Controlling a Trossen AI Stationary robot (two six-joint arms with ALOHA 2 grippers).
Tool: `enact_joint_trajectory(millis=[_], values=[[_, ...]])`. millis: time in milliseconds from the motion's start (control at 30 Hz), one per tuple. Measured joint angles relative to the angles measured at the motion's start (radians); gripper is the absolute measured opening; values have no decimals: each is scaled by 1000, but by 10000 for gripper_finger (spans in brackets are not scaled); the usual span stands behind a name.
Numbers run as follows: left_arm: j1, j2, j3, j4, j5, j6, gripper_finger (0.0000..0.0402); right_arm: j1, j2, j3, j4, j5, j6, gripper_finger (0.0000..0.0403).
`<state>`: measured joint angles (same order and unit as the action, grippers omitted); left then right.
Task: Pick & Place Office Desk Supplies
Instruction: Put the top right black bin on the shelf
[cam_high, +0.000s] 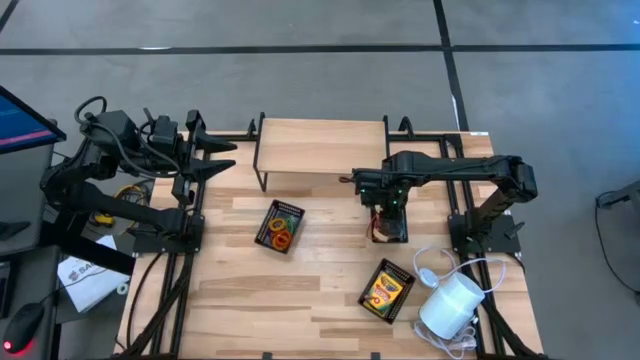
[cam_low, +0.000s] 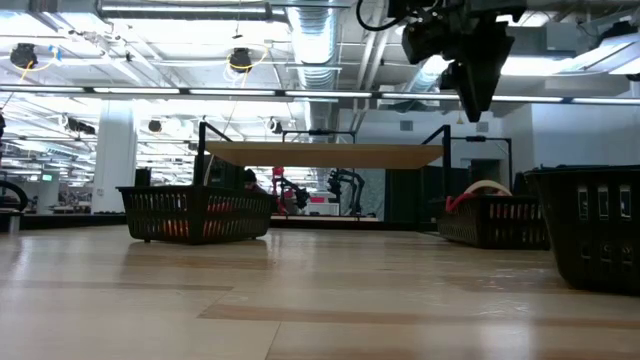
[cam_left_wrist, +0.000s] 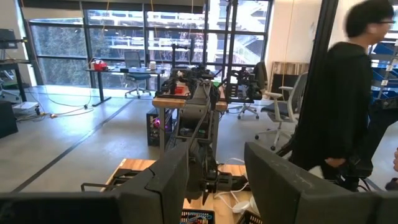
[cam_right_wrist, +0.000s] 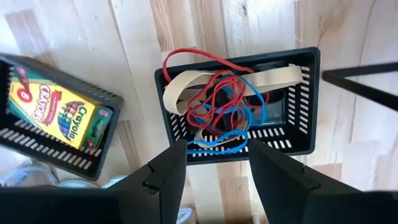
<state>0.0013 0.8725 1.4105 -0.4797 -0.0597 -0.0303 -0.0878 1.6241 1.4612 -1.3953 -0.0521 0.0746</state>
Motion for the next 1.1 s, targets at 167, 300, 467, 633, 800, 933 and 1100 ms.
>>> enact_joint_trajectory(millis=[167,300,467,633,800,933,1100], values=[[0,0,0,0,0,0,153,-1,0,0,0,0,150,170],[0,0,0,0,0,0,153,-6,0,0,0,-1,362,170],[0,0,0,1,2,0,153,-36,0,0,0,-1,749,170],[0,0,0,1,3,0,153,-77,0,0,22,-3,1109,170],[0,0,0,1,3,0,153,-104,0,0,76,-4,1207,170],[0,0,0,0,3,0,153,-104,0,0,109,-4,1208,170],[0,0,0,0,2,0,153,-96,0,0,134,-5,1208,170]])
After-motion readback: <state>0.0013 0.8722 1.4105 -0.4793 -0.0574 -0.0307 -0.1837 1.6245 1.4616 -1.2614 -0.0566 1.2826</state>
